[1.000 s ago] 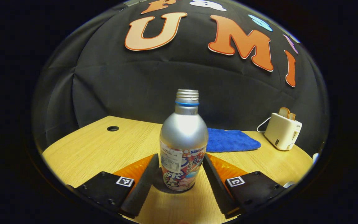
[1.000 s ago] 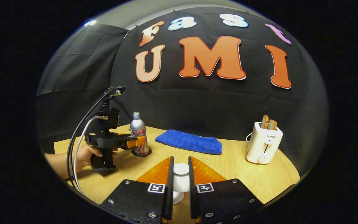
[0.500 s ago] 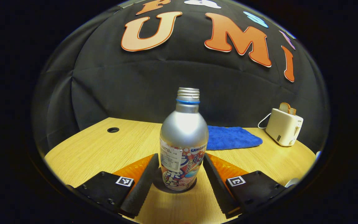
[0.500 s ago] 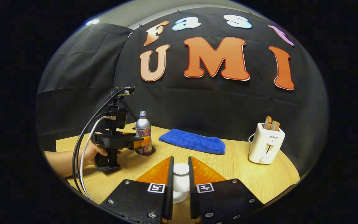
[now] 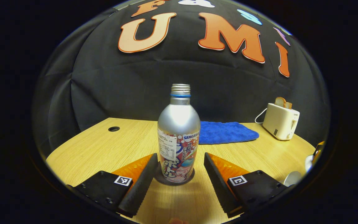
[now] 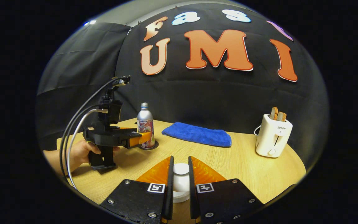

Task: Open the teacup lid with one hand, grasp the water bottle and pour water into the teacup with the other hand; after pouring, place the water bottle on the coaster and then close the teacup lid.

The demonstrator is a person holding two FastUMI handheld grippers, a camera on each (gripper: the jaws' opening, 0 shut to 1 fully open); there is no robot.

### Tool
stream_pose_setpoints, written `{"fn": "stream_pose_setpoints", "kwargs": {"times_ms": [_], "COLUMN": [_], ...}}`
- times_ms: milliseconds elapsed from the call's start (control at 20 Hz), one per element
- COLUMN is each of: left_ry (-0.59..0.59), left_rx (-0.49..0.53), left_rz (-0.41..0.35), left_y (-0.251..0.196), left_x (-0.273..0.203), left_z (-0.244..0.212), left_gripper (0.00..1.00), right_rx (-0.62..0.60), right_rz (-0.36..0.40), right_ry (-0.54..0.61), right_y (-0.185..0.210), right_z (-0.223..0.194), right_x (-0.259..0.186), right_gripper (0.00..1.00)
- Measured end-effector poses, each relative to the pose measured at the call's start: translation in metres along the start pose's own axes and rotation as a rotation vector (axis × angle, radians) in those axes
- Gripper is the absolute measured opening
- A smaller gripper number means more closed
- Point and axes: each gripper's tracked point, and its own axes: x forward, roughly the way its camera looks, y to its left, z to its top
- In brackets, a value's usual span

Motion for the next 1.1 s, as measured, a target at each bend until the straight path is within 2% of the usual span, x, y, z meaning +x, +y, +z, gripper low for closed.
{"fn": "stream_pose_setpoints", "kwargs": {"times_ms": [250, 300, 350, 550, 800, 850, 900, 1050, 1100], "left_ry": [-0.010, -0.013, -0.016, -0.041, -0.079, -0.087, -0.098, -0.140, -0.156], "left_rx": [-0.019, -0.024, -0.029, -0.044, -0.034, -0.032, -0.032, -0.030, -0.028], "left_rz": [0.005, 0.007, 0.008, 0.017, 0.026, 0.027, 0.027, 0.036, 0.040], "left_y": [0.002, 0.004, 0.005, 0.010, 0.009, 0.008, 0.008, 0.007, 0.006], "left_x": [-0.021, -0.026, -0.031, -0.050, -0.072, -0.076, -0.081, -0.098, -0.103], "left_z": [-0.002, -0.001, -0.001, 0.004, 0.014, 0.017, 0.021, 0.036, 0.041], "left_gripper": [0.98, 0.98, 0.98, 0.97, 0.98, 0.98, 0.98, 0.97, 0.94], "right_rx": [0.016, 0.017, 0.019, 0.016, -0.039, -0.047, -0.051, -0.057, -0.058], "right_rz": [0.011, 0.011, 0.013, 0.018, -0.022, -0.034, -0.039, -0.064, -0.075], "right_ry": [0.039, 0.046, 0.055, 0.055, 0.039, 0.032, 0.022, -0.042, -0.065], "right_y": [0.006, 0.006, 0.008, 0.016, 0.014, 0.011, 0.009, 0.002, -0.002], "right_z": [-0.020, -0.024, -0.028, -0.034, -0.035, -0.033, -0.029, -0.008, -0.001], "right_x": [0.010, 0.012, 0.014, 0.018, 0.014, 0.011, 0.007, -0.006, -0.010], "right_gripper": [0.22, 0.19, 0.23, 0.22, 0.29, 0.25, 0.35, 0.48, 0.53]}}
